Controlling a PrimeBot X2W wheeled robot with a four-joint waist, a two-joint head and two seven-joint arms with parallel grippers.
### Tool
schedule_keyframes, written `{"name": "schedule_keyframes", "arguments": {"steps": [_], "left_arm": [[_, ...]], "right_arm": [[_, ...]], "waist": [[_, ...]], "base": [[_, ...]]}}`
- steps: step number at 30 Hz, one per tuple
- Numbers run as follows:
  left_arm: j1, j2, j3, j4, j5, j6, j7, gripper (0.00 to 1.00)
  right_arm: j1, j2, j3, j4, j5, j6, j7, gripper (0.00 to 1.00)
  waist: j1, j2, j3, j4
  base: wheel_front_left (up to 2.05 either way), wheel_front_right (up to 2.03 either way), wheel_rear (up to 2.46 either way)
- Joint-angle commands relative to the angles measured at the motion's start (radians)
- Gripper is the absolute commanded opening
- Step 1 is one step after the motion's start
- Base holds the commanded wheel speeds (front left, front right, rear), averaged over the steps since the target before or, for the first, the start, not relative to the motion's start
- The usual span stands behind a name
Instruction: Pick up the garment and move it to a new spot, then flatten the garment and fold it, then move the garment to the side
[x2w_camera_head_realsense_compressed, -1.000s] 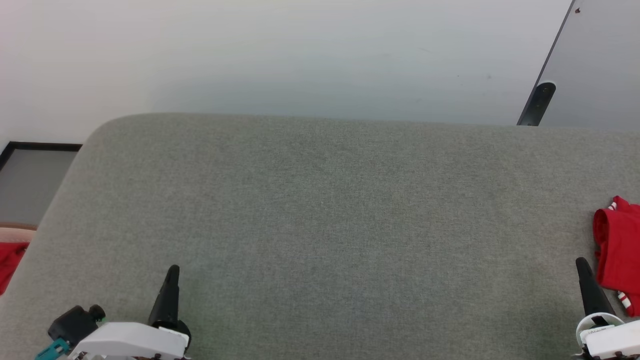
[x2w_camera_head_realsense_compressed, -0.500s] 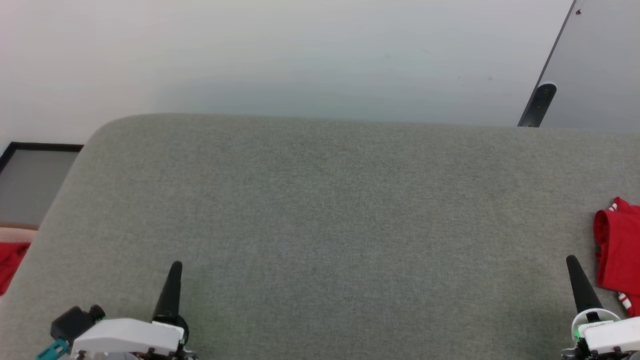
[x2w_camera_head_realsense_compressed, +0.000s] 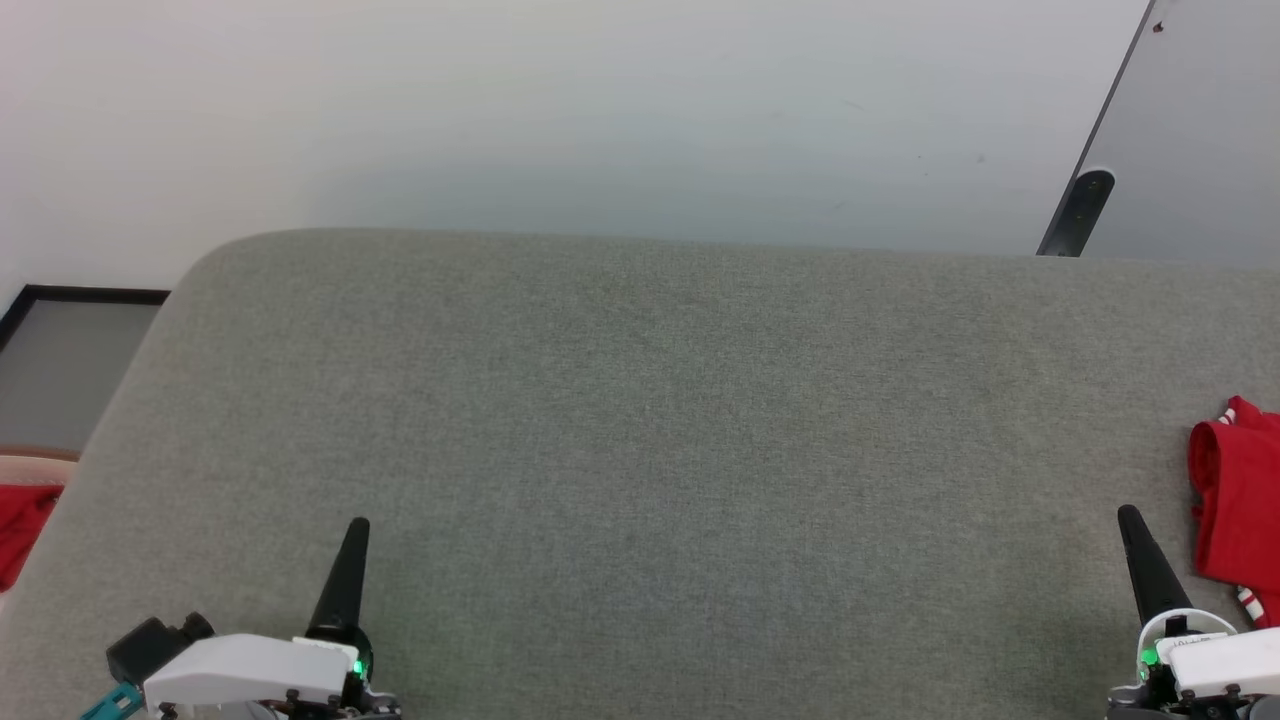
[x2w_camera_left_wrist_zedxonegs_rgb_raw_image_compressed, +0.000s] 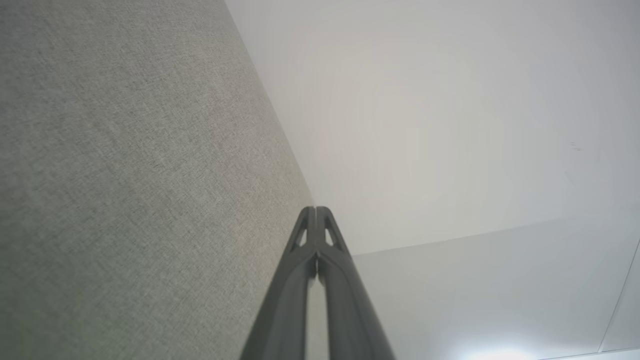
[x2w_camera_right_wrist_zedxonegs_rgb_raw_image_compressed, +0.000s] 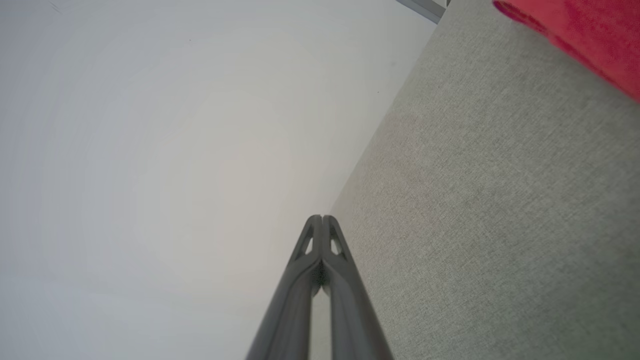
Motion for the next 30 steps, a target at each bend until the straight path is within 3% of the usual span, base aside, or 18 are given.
{"name": "schedule_keyframes", "arguments": {"steps": [1,30], "left_arm": [[-0.020,0.000,0.008,-0.002,-0.020,-0.010,0.005,0.00],[-0.038,-0.042,0.047,0.018,-0.210,-0.026,0.067,0.00]], "right_arm": [[-0.021,0.003,0.000,-0.003,0.023,0.000,0.003,0.00],[-0.049,0.040,0.008,0.035,0.225,-0.001,0.034,0.00]], "waist": [[0.0000,-0.0001,0.000,0.000],[0.0000,-0.0001,-0.006,0.005]], "base": [[0.00,0.00,0.00],[0.00,0.00,0.00]]}}
